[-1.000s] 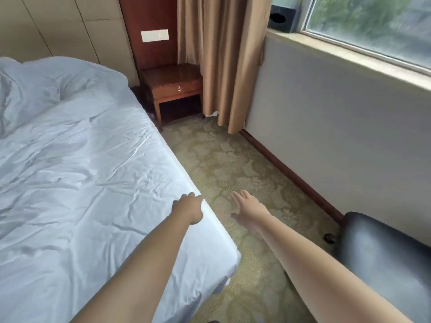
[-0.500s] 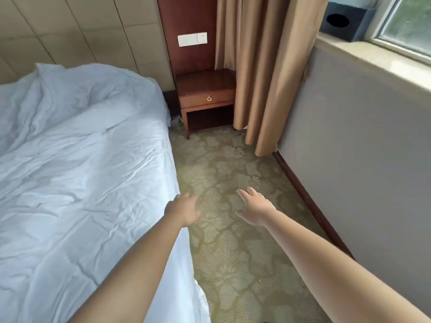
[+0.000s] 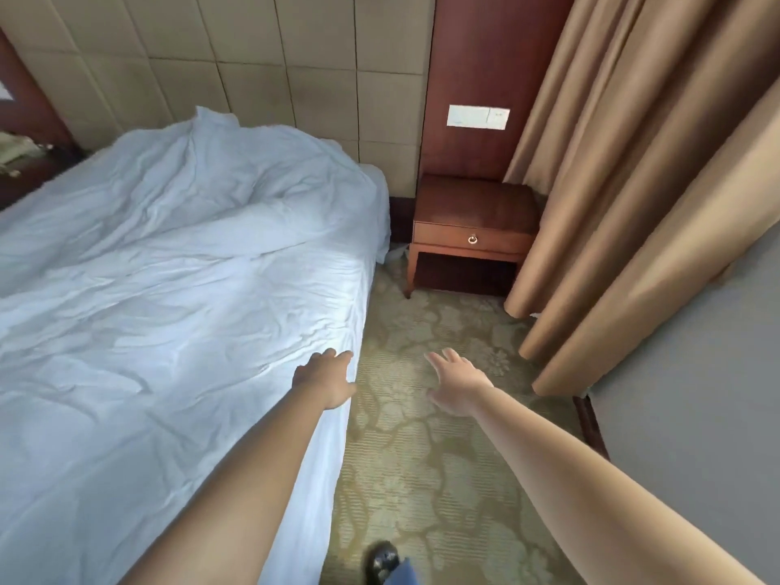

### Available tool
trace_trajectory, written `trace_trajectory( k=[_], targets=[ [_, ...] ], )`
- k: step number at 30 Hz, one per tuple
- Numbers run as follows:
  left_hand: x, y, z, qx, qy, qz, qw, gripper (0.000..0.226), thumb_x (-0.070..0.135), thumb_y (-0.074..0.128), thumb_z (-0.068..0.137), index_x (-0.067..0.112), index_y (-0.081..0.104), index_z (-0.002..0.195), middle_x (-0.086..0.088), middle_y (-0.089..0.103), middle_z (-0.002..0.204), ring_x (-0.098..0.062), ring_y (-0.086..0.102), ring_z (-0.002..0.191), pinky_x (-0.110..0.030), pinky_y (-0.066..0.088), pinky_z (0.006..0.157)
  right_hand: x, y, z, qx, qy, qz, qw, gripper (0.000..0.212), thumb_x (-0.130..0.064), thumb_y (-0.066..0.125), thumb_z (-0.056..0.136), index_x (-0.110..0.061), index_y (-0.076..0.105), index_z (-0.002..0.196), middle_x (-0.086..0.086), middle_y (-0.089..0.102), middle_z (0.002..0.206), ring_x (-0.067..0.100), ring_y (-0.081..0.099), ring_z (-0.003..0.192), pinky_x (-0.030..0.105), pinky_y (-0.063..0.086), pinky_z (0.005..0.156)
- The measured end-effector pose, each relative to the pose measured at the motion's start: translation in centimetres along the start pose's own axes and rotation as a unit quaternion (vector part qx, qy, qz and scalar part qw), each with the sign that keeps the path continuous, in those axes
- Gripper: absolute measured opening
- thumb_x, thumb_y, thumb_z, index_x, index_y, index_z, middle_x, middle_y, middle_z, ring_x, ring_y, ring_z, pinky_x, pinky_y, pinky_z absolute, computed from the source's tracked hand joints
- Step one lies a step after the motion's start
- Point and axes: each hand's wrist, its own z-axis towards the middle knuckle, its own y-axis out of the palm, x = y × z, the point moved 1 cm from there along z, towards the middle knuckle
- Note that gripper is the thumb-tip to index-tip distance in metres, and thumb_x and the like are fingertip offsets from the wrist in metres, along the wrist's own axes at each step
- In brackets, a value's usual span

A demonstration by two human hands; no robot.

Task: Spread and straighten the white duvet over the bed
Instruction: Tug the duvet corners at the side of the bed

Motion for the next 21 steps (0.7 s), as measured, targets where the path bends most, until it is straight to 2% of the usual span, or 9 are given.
trace_trajectory(
  k=[6, 13, 18, 21],
  targets=[
    [-1.0, -8.8, 12.0, 0.023, -0.027, -0.032, 0.999, 0.062, 0.042, 0.050, 0.091, 0.027, 0.027, 0.147, 0.000, 0.033, 0.147, -0.024, 0.033, 0.134, -0.039, 0.036, 0.105, -1.9, -9.7, 13.7, 0.013, -0.054, -0.013, 0.998, 0.070, -0.033, 0.051, 0.093, -0.028, 0.013, 0.152, 0.004, 0.006, 0.160, 0.025, 0.013, 0.146, 0.042, 0.024, 0.116],
    [-2.7, -16.5, 27.5, 0.020, -0.071, -0.019, 0.997, 0.060, 0.037, 0.048, 0.094, 0.027, 0.024, 0.148, 0.000, 0.031, 0.147, -0.023, 0.032, 0.134, -0.038, 0.037, 0.104, -2.1, -18.9, 32.2, 0.010, -0.104, -0.036, 0.994, 0.068, -0.032, 0.049, 0.095, -0.026, 0.013, 0.152, 0.005, 0.006, 0.160, 0.027, 0.013, 0.146, 0.043, 0.024, 0.116],
    [-3.1, -21.2, 37.8, -0.003, -0.141, -0.019, 0.990, 0.061, 0.032, 0.047, 0.093, 0.027, 0.023, 0.148, -0.001, 0.032, 0.146, -0.023, 0.033, 0.133, -0.038, 0.037, 0.102, -3.6, -25.4, 45.6, -0.032, -0.169, -0.061, 0.983, 0.068, -0.034, 0.049, 0.095, -0.026, 0.013, 0.152, 0.006, 0.004, 0.160, 0.031, 0.018, 0.144, 0.044, 0.031, 0.112],
    [-3.1, -24.6, 43.4, 0.004, -0.150, -0.019, 0.989, 0.062, 0.030, 0.048, 0.092, 0.026, 0.022, 0.149, -0.002, 0.032, 0.146, -0.023, 0.033, 0.133, -0.038, 0.037, 0.101, -4.8, -29.7, 52.5, -0.037, -0.199, -0.081, 0.976, 0.066, -0.034, 0.047, 0.096, -0.025, 0.013, 0.152, 0.006, 0.004, 0.159, 0.031, 0.020, 0.143, 0.045, 0.033, 0.110]
  ],
)
